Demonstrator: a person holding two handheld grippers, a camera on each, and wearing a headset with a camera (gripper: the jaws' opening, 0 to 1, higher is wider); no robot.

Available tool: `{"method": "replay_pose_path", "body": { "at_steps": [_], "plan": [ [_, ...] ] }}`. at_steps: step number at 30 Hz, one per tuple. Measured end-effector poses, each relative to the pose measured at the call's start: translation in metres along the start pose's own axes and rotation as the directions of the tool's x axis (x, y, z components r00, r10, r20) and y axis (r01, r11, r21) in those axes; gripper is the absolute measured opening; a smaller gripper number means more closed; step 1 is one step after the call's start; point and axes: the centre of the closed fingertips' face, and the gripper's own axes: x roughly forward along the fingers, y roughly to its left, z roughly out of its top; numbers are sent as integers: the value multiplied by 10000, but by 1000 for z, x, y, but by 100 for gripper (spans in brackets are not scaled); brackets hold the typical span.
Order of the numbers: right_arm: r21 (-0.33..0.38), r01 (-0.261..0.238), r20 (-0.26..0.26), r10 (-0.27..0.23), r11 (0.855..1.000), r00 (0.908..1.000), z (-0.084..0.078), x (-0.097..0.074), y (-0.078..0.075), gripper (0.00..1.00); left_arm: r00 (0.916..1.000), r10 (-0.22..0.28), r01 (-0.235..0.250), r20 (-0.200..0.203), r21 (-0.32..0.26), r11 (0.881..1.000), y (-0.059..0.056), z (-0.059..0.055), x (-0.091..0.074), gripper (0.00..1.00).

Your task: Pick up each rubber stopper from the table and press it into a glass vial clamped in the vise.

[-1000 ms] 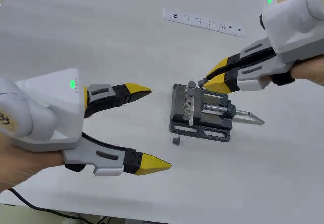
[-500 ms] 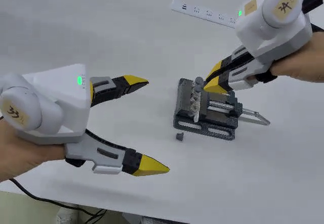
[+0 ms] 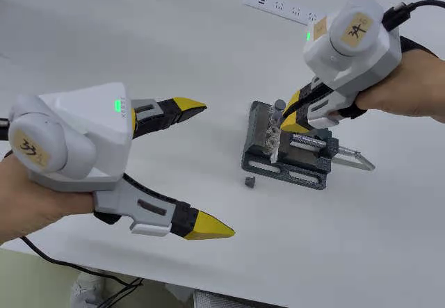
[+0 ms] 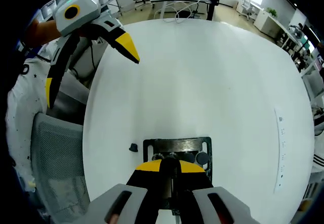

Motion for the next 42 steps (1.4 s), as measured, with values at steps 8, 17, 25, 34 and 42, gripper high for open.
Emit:
{"method": "replay_pose_path", "body": {
  "at_steps": [8, 17, 25, 34, 42],
  "plan": [
    [-156, -20, -380, 14, 9999, 9993, -6, 8, -1, 5, 9999, 58, -57, 101, -105, 9999, 0, -1, -1, 99],
    [-112, -40, -505, 35, 9999, 9987, -7, 10, 1, 5, 9998, 60, -57, 179, -207, 9998, -2, -2, -2, 99],
    [-138, -51, -549, 44, 9999, 9985, -7, 11, 0, 5, 9997, 60, -54, 230, -262, 9996, -4, -2, -3, 98],
    [-90, -66, -593, 60, 9999, 9982, -8, 13, 0, 5, 9997, 38, -30, 257, -308, 9995, -5, -2, -2, 98],
    [-161, -75, -777, 62, 9998, 9970, -8, 12, 1, 5, 9996, 30, -20, 292, -344, 9994, -5, -2, -2, 98]
  ]
}}
